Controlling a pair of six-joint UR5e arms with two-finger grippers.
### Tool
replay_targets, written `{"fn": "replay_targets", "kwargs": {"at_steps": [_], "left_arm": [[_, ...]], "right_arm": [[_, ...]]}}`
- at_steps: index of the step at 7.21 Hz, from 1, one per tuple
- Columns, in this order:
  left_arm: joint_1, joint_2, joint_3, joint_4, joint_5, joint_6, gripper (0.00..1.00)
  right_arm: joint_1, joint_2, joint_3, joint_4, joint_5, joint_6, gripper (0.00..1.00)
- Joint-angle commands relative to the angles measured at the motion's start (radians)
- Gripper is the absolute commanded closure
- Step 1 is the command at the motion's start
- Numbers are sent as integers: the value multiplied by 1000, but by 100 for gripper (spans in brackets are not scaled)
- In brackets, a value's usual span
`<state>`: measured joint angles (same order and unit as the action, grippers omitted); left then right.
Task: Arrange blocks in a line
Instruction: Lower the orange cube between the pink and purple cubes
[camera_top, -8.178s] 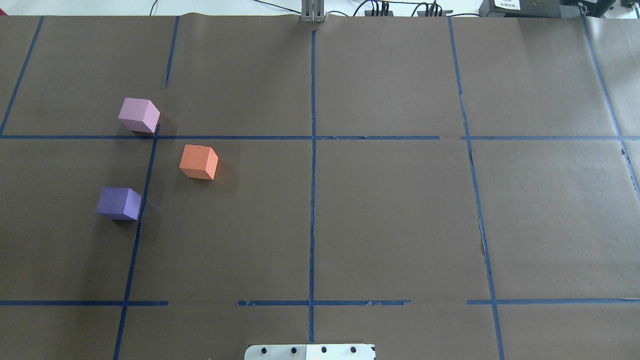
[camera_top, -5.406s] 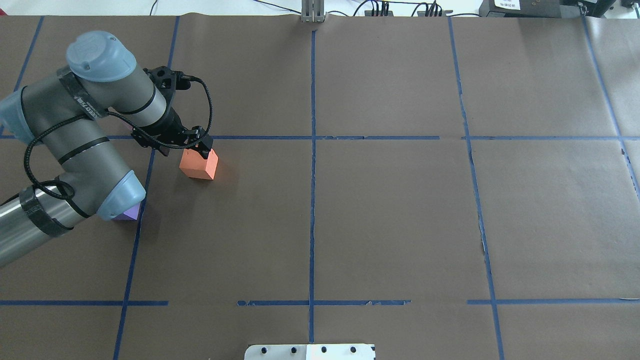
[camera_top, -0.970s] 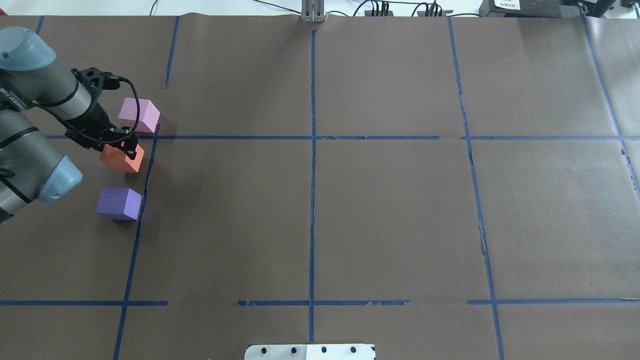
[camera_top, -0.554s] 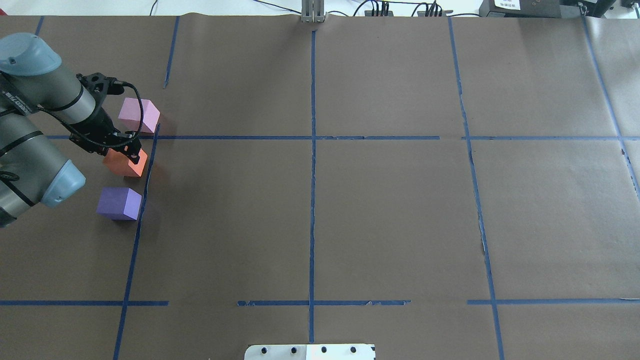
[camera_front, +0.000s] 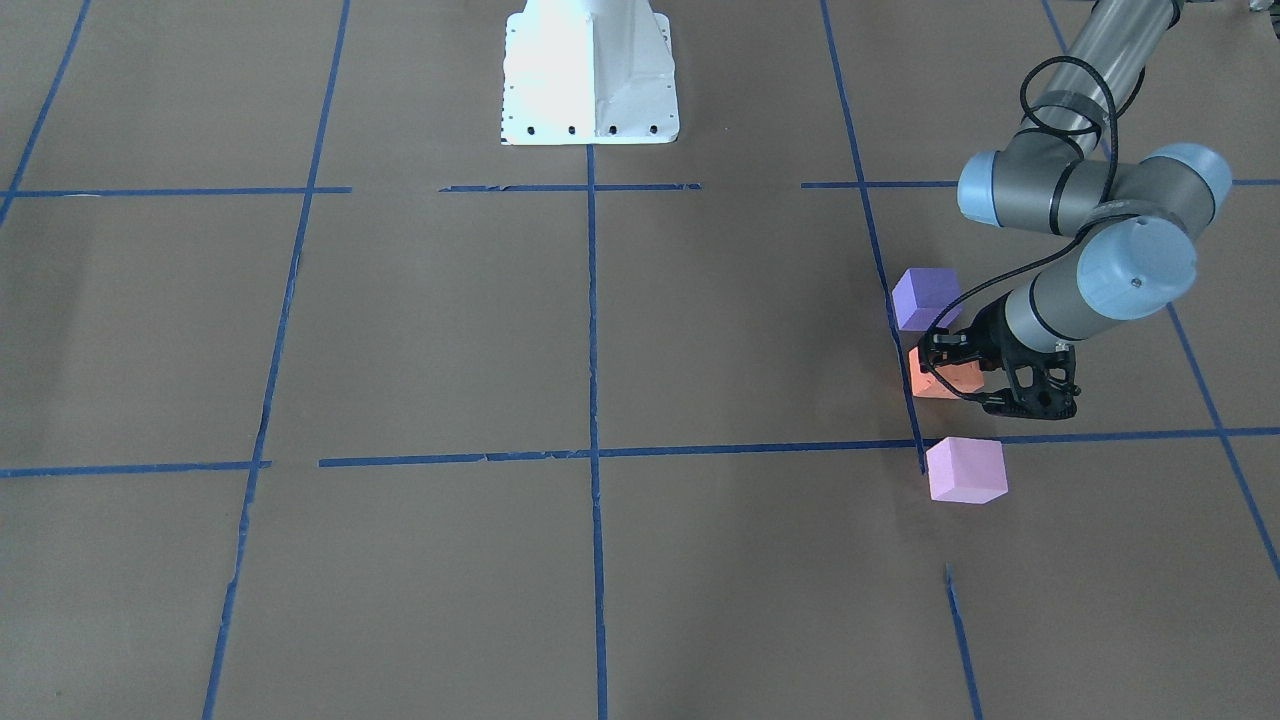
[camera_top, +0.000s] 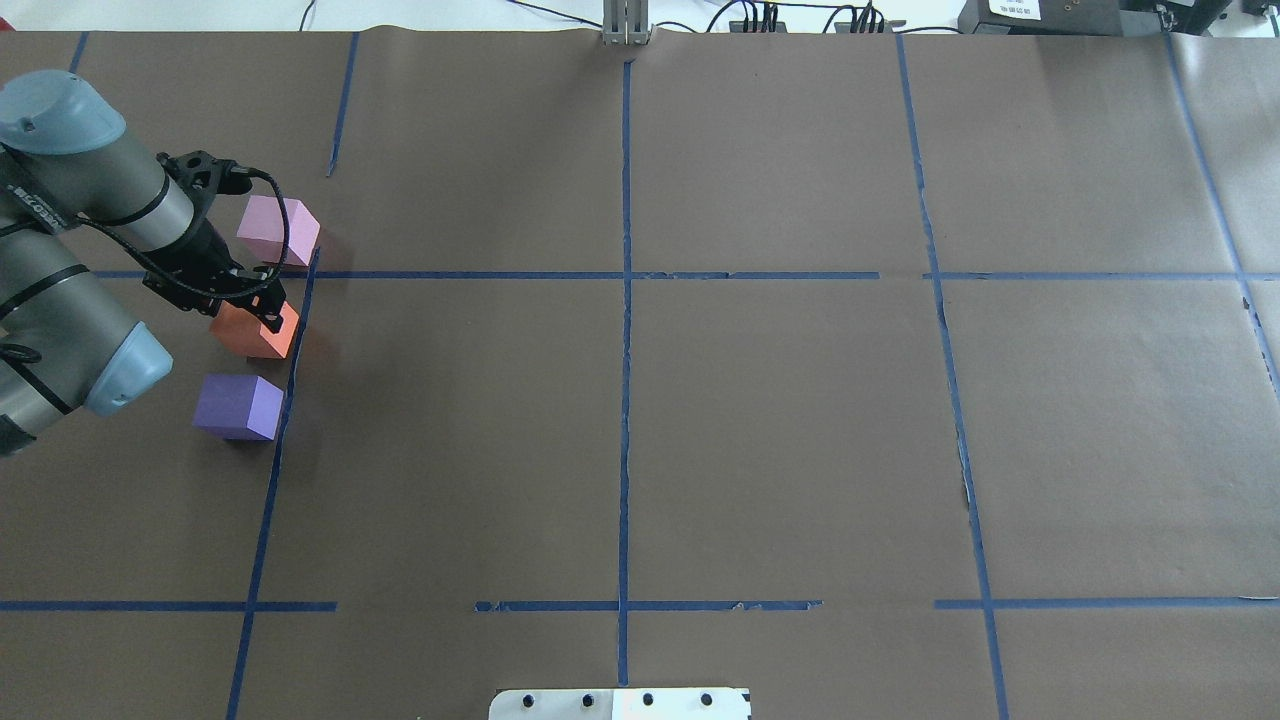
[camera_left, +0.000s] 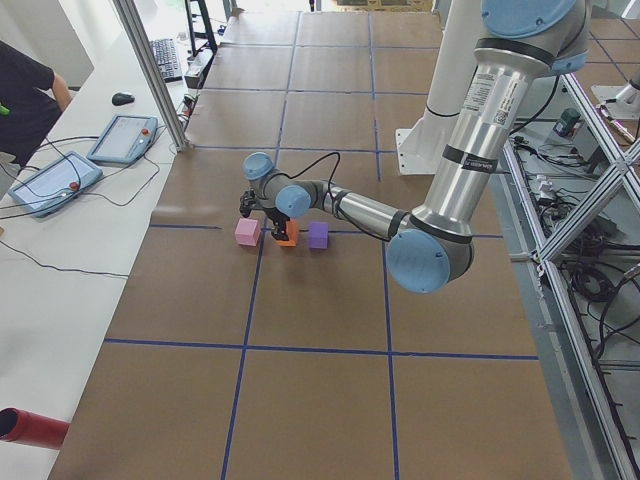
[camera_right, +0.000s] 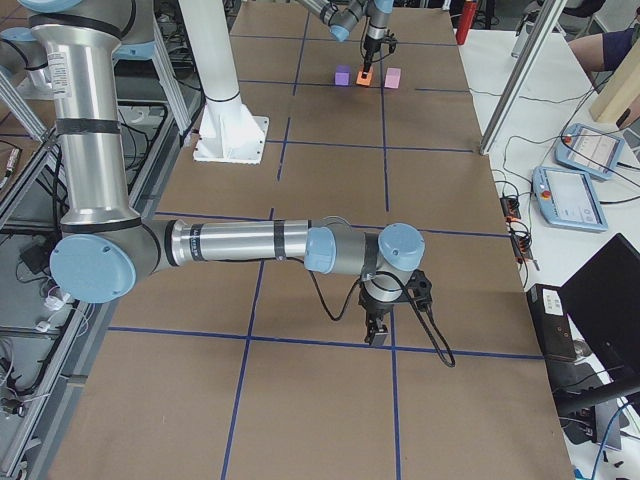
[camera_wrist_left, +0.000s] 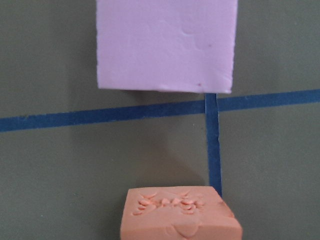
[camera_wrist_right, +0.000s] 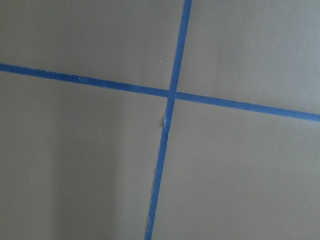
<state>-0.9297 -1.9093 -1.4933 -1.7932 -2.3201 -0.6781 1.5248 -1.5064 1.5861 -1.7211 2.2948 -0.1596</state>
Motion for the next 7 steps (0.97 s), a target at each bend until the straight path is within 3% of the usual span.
{"fn": "replay_targets", "kwargs": {"at_steps": [1, 5, 6, 7], "left_arm": [[0, 0, 2, -8, -1, 0, 72], [0, -8, 18, -25, -1, 0, 72], [0, -8, 18, -25, 1, -1, 64], [0, -8, 24, -25, -1, 0, 50]], "right_arm": [[0, 0, 0, 0, 0, 0, 0], [0, 0, 0, 0, 0, 0, 0], [0, 0, 0, 0, 0, 0, 0], [0, 0, 0, 0, 0, 0, 0]]}}
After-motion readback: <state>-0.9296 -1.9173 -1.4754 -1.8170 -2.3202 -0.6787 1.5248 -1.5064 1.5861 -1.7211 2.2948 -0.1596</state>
